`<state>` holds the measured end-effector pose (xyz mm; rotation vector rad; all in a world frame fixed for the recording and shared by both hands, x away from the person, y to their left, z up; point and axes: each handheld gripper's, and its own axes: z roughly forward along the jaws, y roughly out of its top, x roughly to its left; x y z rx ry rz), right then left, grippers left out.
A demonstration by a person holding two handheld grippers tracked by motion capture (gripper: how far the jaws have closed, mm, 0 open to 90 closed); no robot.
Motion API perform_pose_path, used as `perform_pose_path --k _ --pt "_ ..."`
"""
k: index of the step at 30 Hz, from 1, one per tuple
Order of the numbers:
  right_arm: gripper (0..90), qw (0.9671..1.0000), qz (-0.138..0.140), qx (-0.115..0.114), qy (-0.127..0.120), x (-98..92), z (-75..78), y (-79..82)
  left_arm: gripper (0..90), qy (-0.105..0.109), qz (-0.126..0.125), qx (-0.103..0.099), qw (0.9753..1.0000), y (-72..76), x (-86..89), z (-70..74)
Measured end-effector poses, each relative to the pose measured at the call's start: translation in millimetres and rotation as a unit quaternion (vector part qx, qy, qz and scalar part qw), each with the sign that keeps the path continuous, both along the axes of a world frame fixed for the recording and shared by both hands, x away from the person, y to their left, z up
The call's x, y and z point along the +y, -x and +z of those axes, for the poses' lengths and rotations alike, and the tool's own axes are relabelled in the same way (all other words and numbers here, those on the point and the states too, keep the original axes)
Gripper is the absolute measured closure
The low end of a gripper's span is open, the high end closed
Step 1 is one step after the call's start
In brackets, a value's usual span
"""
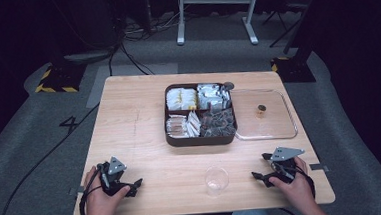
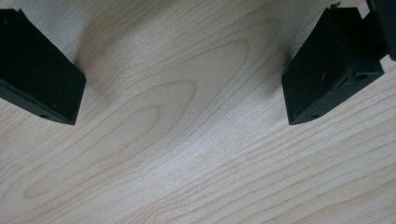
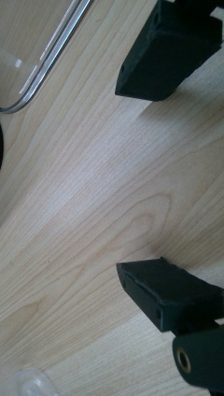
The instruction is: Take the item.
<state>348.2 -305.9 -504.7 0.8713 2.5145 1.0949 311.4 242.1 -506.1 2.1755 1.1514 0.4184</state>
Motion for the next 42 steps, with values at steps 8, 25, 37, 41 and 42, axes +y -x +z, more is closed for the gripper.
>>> perform_pose_path --k 8,25,37,41,42 --pt "13.1 1.0000 0.000 0.000 0.000 0.0 0.0 0.0 0.7 0.004 0.027 0.002 0.9996 4.8 -4.3 0.2" --pt "13.1 1.0000 -0.001 0.000 0.000 0.0 -0.1 0.3 27.5 0.016 0.056 0.014 0.9982 -0.7 -20.2 32.6" --pt "13.1 1.0000 -0.001 0.000 0.000 0.0 -0.1 0.4 28.1 0.040 0.058 -0.010 0.9975 -7.2 -38.9 62.4" --pt "13.4 1.0000 -0.004 -0.001 0.000 0.2 -0.2 0.9 28.6 0.045 0.056 -0.017 0.9973 -12.2 -47.1 71.0" --pt "13.8 1.0000 -0.006 -0.002 -0.001 0.3 -0.1 1.7 30.2 0.052 0.056 -0.030 0.9966 -14.9 -52.6 75.3"
